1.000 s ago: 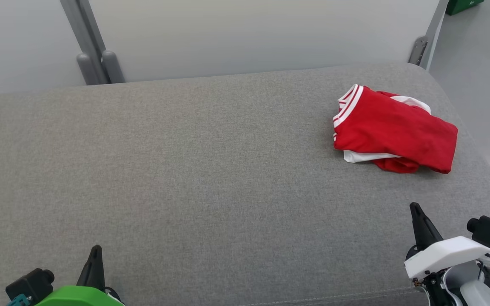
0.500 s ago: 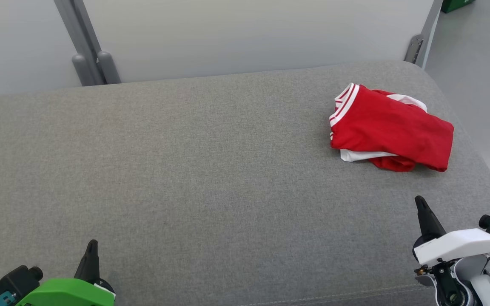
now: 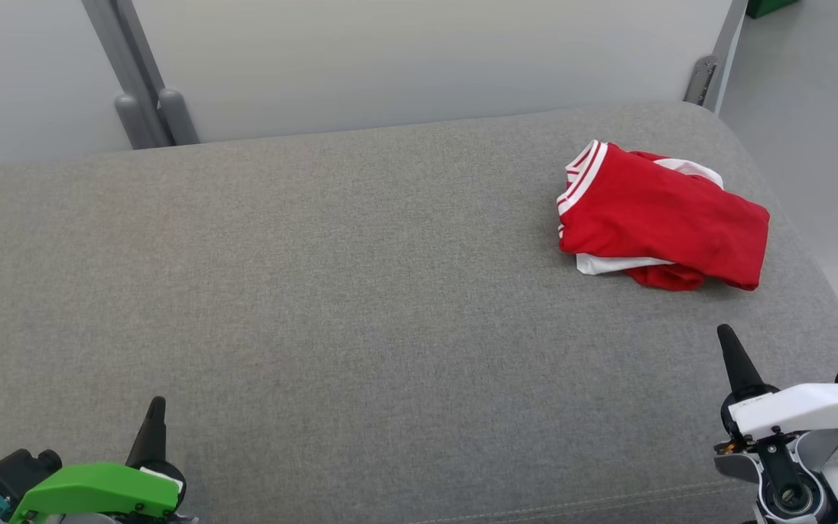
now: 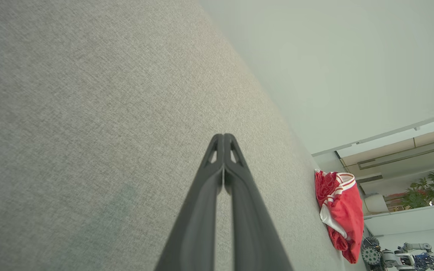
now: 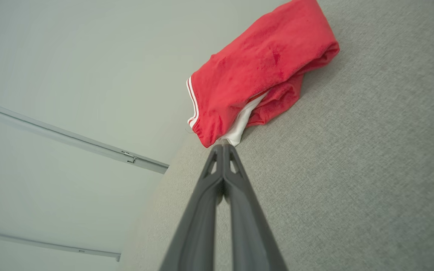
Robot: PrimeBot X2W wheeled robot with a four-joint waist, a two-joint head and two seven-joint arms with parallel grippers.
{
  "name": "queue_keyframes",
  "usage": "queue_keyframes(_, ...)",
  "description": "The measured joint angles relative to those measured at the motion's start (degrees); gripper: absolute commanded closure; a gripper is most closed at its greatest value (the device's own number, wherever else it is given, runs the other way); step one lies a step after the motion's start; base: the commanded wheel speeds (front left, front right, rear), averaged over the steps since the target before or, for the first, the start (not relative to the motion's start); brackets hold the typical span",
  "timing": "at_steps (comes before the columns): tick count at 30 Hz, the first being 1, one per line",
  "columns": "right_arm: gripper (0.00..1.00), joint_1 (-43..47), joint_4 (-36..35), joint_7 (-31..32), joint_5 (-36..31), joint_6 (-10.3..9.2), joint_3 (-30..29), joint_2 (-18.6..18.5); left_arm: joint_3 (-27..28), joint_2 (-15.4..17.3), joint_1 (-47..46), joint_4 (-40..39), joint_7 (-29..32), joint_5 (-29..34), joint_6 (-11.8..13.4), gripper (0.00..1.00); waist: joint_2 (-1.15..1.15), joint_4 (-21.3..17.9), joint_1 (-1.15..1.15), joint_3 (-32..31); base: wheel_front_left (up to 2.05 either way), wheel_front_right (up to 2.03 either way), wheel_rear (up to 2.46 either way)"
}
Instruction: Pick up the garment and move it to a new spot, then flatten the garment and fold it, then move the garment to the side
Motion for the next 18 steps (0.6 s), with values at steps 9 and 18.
queue_keyframes(9, 1.00, -0.5, 0.3, 1.8, 6.4, 1.24, -2.2, 1.0, 1.7, -0.6, -1.0, 0.5, 1.8, -5.1, -1.1, 1.00, 0.00, -0.4, 0.00, 0.1, 0.00, 0.00, 0.00)
queue_keyframes(18, 1.00, -1.5, 0.6, 3.3, 12.6, 2.43, -4.5, 2.0, 3.4, -1.3, -2.0, 1.4, 3.4, -11.3, -2.6, 1.00, 0.00, -0.8, 0.00, 0.2, 0.00, 0.00, 0.00)
